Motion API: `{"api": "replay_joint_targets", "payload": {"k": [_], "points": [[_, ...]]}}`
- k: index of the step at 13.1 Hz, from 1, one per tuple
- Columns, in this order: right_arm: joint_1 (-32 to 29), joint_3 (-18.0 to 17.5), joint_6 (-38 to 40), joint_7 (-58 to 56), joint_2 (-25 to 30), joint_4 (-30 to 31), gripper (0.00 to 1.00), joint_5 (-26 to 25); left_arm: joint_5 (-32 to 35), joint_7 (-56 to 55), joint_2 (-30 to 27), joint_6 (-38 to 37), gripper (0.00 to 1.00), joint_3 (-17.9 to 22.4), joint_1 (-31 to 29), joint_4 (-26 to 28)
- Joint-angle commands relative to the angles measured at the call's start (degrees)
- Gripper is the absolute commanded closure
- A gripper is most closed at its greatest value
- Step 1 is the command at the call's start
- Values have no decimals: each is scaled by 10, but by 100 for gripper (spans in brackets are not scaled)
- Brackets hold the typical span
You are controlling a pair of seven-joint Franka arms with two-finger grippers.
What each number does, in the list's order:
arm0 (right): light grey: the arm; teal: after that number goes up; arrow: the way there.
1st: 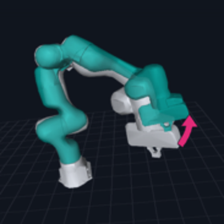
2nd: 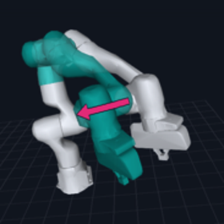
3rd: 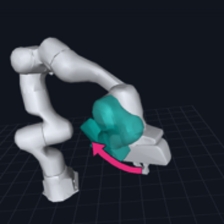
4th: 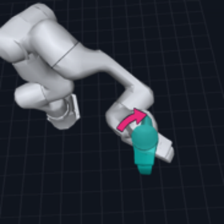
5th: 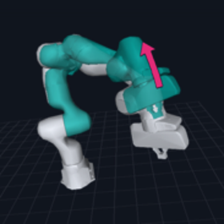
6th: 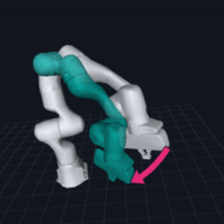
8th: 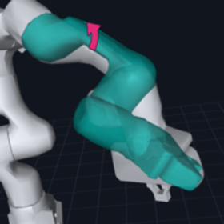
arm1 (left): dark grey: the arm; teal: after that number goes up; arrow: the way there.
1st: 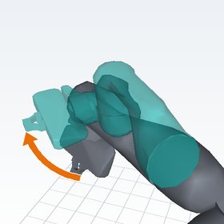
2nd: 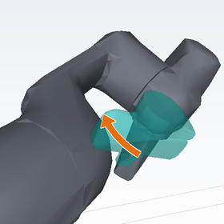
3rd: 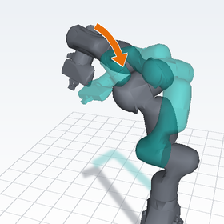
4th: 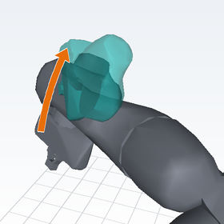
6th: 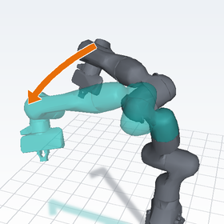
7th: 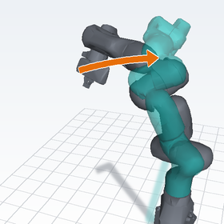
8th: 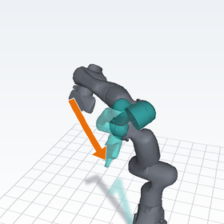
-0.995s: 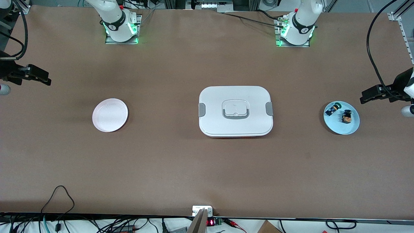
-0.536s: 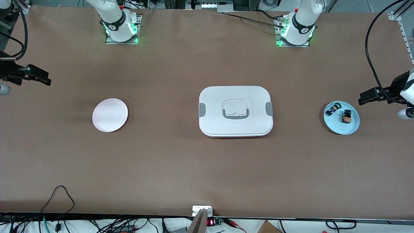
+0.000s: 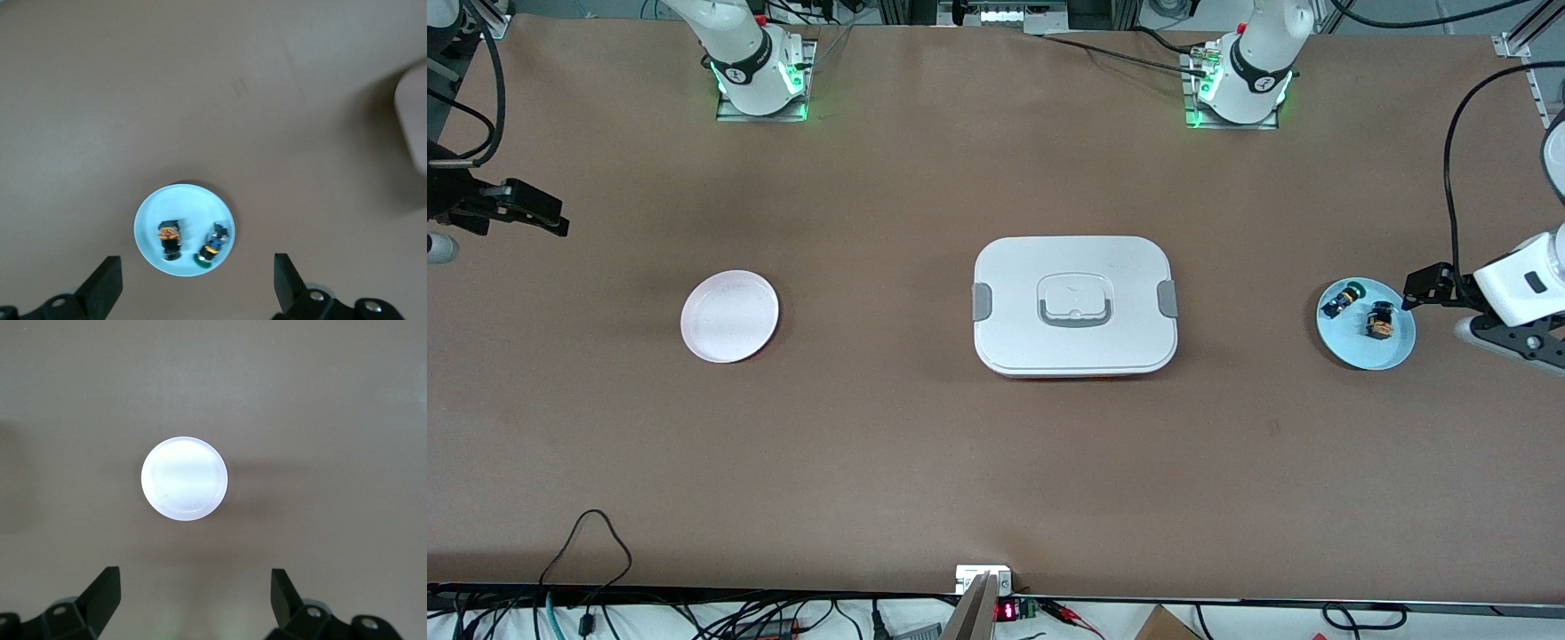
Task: Transfer orange switch to right arm and place
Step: 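Move the left gripper down over the orange switch on the blue plate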
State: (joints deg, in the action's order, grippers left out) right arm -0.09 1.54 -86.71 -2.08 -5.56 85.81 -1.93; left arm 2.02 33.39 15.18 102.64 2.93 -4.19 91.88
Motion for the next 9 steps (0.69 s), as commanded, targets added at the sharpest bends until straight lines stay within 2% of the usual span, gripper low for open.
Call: {"api": "replay_joint_targets", "payload": {"k": [1,5,9], "points": [[-4,-4,1,-5,4,2,0,4,2,130,13,52,0,-4,-20,53],[-3,-5,-2,-8,4,2,0,4,2,259,45,116,0,-4,-41,88],[-2,-6,-5,-7,-2,2,0,5,2,388,76,152,0,-4,-59,99]]}}
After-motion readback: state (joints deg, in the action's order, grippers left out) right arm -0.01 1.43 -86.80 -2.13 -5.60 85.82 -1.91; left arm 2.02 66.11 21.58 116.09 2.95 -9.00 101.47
